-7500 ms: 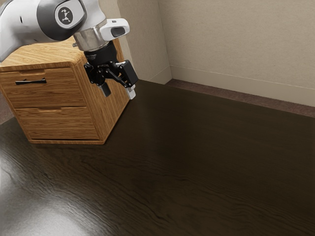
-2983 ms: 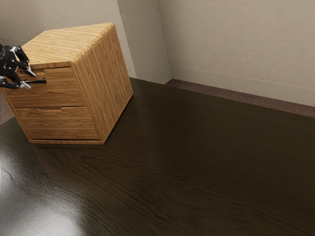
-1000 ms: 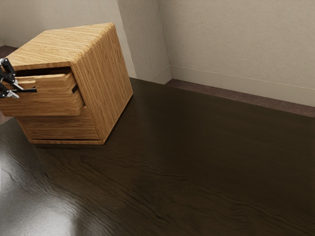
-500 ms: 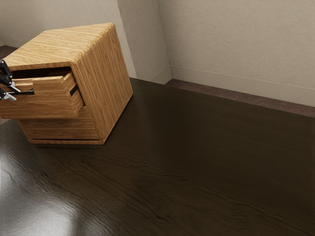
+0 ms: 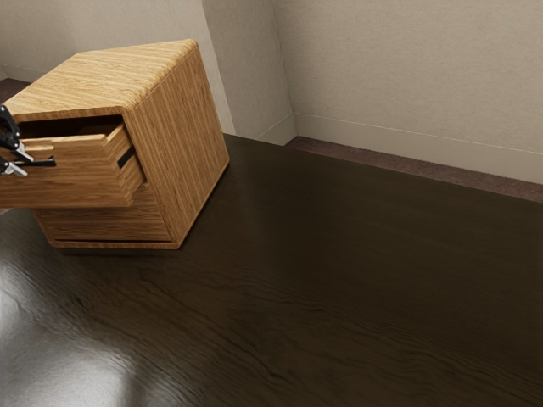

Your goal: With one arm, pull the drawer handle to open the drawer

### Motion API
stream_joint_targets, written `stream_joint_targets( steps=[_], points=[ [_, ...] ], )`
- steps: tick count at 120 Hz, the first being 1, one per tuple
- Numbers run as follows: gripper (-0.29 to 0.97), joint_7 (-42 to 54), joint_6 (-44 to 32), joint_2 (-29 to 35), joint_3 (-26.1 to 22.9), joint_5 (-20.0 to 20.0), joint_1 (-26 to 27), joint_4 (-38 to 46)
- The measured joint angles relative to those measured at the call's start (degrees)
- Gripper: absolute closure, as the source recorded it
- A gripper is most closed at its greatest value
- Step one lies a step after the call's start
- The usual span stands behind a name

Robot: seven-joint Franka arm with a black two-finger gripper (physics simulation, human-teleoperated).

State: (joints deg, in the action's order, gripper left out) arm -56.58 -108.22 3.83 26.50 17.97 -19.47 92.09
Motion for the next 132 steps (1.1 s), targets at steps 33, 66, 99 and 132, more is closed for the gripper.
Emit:
stream_joint_targets(
  steps=[33, 66, 99, 132],
  points=[
    [0.60, 0.1, 0.1, 1.7, 0.7, 0.0, 0.4, 1.6],
    [0.60, 0.2, 0.1, 3.5, 1.3, -0.1, 0.3, 3.3],
    [0.61, 0.4, 0.6, 4.8, 1.4, -0.2, 0.2, 4.3],
    [0.61, 0.4, 0.8, 5.5, 1.4, -0.3, 0.2, 5.3]
  ],
)
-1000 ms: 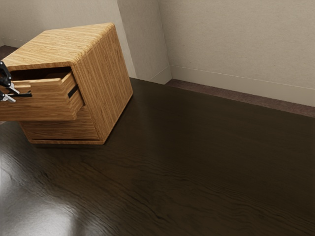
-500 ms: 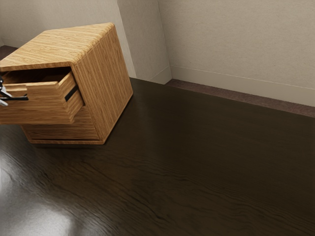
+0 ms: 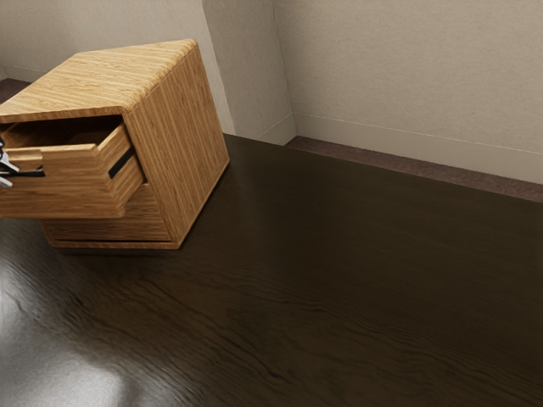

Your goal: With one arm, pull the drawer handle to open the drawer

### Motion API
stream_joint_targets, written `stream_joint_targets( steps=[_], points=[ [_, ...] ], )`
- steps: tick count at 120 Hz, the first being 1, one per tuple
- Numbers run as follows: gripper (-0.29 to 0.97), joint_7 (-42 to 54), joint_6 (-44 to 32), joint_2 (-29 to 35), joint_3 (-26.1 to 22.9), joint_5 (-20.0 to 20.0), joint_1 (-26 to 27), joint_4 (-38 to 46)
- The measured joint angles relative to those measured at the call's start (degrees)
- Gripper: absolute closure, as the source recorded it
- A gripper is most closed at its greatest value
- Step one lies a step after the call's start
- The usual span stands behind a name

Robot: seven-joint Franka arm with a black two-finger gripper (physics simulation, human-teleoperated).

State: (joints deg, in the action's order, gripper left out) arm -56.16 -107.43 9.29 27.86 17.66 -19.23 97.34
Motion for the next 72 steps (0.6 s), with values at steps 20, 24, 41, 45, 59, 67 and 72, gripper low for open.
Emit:
stream_joint_targets(
  steps=[20, 24, 41, 45, 59, 67, 72],
  points=[
    [0.61, 0.0, 0.0, 0.7, 0.0, 0.0, -0.1, 0.7],
    [0.61, 0.0, 0.0, 0.8, 0.0, 0.0, -0.1, 0.8],
    [0.61, 0.1, 0.0, 1.7, 0.0, 0.0, -0.1, 1.7],
    [0.61, 0.1, 0.0, 1.8, 0.0, 0.0, 0.0, 1.8],
    [0.61, 0.1, 0.0, 2.1, 0.0, 0.0, 0.0, 2.2],
    [0.61, 0.1, 0.0, 2.3, 0.0, 0.0, 0.1, 2.3],
    [0.61, 0.1, 0.0, 2.6, 0.0, 0.0, 0.0, 2.6]
  ],
)
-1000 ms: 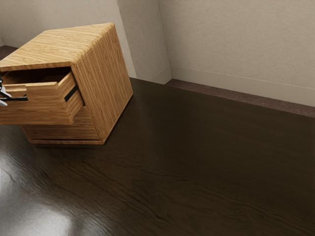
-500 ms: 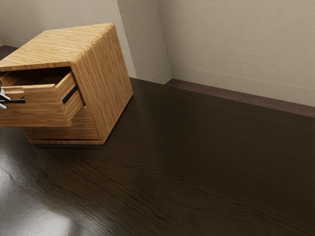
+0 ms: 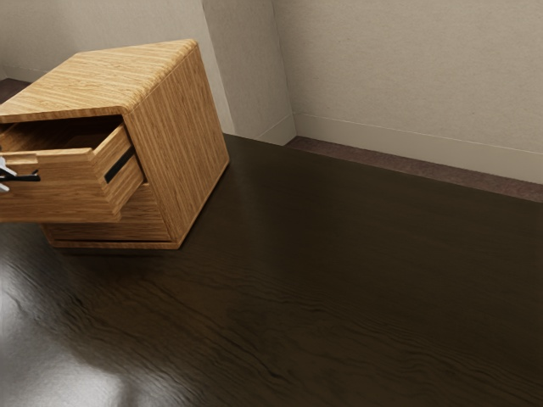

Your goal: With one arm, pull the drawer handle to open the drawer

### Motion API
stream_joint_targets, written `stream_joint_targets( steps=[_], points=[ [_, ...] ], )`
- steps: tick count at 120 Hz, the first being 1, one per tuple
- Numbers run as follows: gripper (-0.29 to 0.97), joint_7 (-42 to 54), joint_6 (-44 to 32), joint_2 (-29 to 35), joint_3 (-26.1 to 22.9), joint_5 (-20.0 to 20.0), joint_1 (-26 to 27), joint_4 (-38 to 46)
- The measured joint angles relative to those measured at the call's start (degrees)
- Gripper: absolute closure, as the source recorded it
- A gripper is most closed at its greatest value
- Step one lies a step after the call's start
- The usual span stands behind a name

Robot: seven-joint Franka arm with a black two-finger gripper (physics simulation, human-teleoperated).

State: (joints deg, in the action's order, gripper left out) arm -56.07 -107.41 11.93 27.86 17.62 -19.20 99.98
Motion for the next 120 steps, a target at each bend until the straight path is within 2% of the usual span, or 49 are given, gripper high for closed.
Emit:
stream_joint_targets(
  steps=[120],
  points=[
    [0.61, 0.0, 0.2, 5.5, 0.3, -0.6, 0.0, 5.1]
  ],
)
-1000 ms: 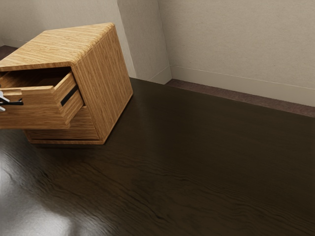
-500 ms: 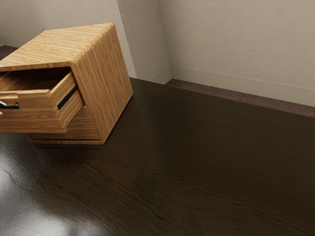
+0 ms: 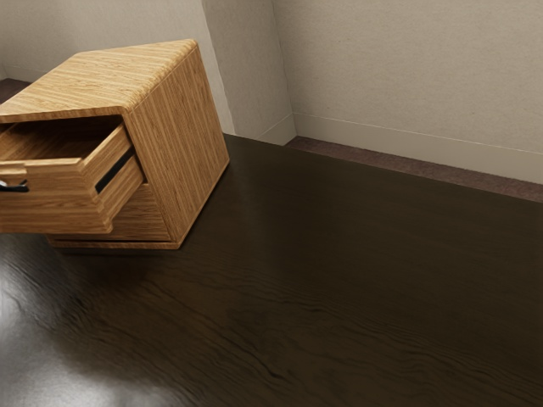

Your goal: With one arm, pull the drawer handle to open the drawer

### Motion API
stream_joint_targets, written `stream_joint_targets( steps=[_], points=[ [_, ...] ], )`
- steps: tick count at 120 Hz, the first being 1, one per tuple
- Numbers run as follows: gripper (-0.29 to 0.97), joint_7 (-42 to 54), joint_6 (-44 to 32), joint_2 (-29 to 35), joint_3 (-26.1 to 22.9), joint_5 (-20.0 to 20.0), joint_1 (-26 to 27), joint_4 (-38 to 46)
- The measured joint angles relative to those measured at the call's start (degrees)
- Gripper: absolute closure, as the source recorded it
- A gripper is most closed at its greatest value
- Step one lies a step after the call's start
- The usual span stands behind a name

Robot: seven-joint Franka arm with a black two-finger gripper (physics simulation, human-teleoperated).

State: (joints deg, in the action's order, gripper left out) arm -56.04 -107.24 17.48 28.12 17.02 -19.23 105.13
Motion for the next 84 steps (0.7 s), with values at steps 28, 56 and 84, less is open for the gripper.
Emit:
stream_joint_targets(
  steps=[28, 56, 84],
  points=[
    [0.61, 0.0, 0.3, 0.9, 0.0, -0.3, 0.0, 0.8],
    [0.61, 0.0, 0.4, 2.1, 0.0, -0.8, -0.2, 1.7],
    [0.61, 0.0, 0.5, 2.7, 0.1, -1.0, -0.2, 2.2]
  ],
)
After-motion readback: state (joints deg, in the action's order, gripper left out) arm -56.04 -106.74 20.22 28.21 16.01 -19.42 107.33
